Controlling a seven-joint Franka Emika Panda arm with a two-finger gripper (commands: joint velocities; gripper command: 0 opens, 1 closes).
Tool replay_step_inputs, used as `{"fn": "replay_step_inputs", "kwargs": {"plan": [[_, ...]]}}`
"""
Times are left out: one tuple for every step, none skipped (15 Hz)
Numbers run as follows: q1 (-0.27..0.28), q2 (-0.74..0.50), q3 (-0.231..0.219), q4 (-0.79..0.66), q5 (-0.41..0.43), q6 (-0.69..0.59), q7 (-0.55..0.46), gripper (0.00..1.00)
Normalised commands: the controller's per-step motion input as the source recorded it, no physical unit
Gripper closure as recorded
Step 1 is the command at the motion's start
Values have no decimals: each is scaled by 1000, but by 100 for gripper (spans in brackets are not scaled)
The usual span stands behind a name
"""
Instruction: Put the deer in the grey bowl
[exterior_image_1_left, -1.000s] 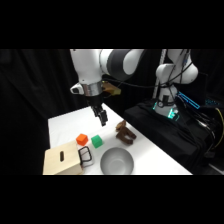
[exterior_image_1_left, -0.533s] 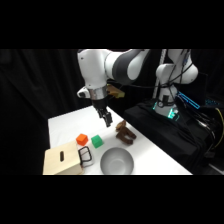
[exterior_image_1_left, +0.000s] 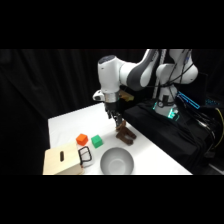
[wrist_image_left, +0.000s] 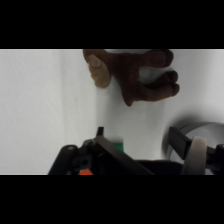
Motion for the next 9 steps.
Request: {"fn": "replay_step_inputs", "kwargs": {"plan": [[-74,-115,-11,-372,-92,473,-234,0],[-76,-60,-17,-319,-105,473,-227,0],[-83,-18,-20,-276,-92,463,-248,0],[-91,21,-28,-232,-93,440,-253,0],[-101,55,-30,-192,-57,403,-271,0],[-106,75,-29,-162,-27,374,-287,0],[-115,120,-25,-124,12,352,-320,0],[-116,142,-15,-95,36,330,-329,0],[-117,164,3,-75,75,318,-350,0]]}}
